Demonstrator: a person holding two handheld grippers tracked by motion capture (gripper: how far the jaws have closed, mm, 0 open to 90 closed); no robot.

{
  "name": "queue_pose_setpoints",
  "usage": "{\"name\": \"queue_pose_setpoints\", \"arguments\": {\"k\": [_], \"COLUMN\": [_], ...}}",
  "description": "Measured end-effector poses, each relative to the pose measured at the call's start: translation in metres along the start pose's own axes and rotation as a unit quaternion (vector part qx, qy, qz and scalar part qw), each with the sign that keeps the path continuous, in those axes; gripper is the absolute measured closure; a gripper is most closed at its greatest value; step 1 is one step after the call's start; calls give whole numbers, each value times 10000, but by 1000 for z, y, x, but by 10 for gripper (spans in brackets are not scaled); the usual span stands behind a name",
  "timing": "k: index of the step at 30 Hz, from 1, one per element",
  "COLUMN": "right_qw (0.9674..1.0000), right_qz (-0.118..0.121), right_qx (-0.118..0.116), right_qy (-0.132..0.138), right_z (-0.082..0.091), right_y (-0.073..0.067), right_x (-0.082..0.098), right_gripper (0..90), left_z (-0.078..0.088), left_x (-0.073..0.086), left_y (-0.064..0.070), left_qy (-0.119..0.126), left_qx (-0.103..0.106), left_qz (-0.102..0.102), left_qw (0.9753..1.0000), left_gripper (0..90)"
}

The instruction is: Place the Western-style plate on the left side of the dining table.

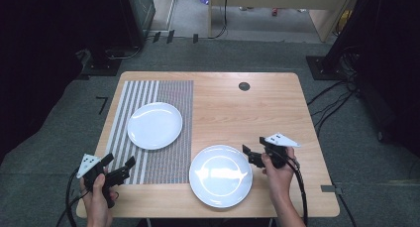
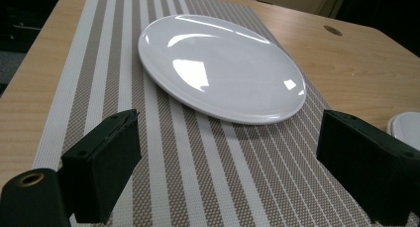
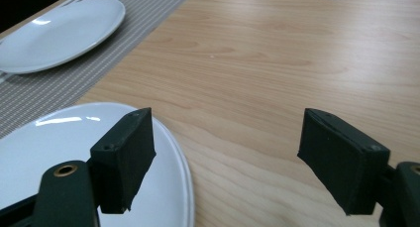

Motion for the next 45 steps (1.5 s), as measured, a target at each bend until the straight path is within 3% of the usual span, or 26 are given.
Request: {"name": "queue_pose_setpoints", "arguments": {"k": [6, 12, 26, 34, 37, 39, 40, 45], "right_qw": [9995, 9981, 9929, 9896, 9863, 9858, 9851, 9827], "right_qz": [-211, -397, -676, -815, -852, -837, -791, -503], "right_qx": [231, 461, 970, 1169, 1379, 1417, 1478, 1679], "right_qy": [-5, -68, -142, -210, -323, -332, -378, -604], "right_z": [28, 52, 100, 119, 127, 128, 128, 123], "right_y": [26, 49, 92, 105, 111, 111, 109, 105], "right_x": [21, 41, 74, 89, 94, 95, 96, 96], "right_gripper": [212, 210, 206, 195, 193, 192, 189, 159], "left_z": [5, 6, 15, 17, 15, 14, 12, 9], "left_x": [14, 26, 36, 43, 45, 46, 47, 51], "left_y": [-15, -30, -48, -50, -49, -49, -48, -46], "left_qy": [-49, -170, -316, -465, -564, -590, -660, -818], "left_qx": [-217, -437, -737, -826, -866, -879, -942, -1032], "left_qz": [-206, -232, -399, -611, -662, -688, -766, -922], "left_qw": [9995, 9986, 9960, 9936, 9924, 9920, 9904, 9870], "left_gripper": [99, 100, 100, 100, 99, 100, 99, 99]}}
Point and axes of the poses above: each handheld gripper's, and its own axes: z roughly backward along the jaws, x roughly out of its underside, y roughly to its right, the point moved 6 cm from there along -z, roughly forward along the jaws, and after that the axes turned 7 degrees about -x, right-handed, at the moved point
